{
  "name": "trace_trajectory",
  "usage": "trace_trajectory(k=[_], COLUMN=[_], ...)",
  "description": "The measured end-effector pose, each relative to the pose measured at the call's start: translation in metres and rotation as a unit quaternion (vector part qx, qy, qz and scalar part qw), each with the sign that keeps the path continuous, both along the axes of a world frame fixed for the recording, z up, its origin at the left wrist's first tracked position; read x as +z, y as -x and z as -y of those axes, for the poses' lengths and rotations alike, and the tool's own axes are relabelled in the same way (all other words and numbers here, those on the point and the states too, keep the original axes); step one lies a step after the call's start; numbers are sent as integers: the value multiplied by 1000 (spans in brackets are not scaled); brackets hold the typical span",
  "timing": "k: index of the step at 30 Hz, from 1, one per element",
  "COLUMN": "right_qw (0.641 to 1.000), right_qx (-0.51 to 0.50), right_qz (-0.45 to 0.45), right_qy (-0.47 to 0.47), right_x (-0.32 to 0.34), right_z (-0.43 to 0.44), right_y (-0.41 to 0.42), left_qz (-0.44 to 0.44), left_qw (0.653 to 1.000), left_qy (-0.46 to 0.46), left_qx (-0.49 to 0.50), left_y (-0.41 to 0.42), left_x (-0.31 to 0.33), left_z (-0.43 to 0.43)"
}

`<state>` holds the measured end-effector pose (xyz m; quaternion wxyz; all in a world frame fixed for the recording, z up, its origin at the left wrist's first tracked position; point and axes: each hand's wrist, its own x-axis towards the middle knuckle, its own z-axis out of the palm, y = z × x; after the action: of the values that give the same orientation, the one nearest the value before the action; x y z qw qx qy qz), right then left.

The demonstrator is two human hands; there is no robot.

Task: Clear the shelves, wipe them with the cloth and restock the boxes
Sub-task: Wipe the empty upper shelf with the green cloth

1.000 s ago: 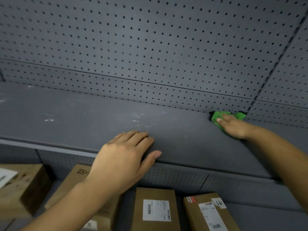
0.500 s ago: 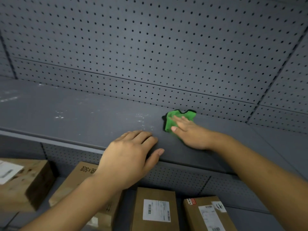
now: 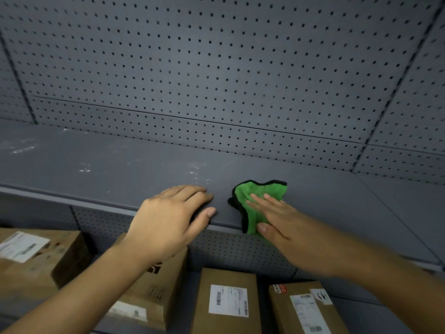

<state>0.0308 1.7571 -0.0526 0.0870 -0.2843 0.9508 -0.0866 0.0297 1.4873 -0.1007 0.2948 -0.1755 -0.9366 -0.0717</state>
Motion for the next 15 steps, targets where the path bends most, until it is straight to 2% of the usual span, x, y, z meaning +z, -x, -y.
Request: trace_trajectory(k=[8,15], right_qw=[996,984], right_qx=[-80,-172], right_qz=[22,43], right_qy=[-13,-26], right_x=[4,7], right_z=[-54,-67], right_y=[16,46], left_qz=[19,28], left_qw=[1000,1000], left_qy=[-1,-7], left_qx=[4,-3], left_y=[0,-2], left_x=[1,6], left_z=[-2,-4])
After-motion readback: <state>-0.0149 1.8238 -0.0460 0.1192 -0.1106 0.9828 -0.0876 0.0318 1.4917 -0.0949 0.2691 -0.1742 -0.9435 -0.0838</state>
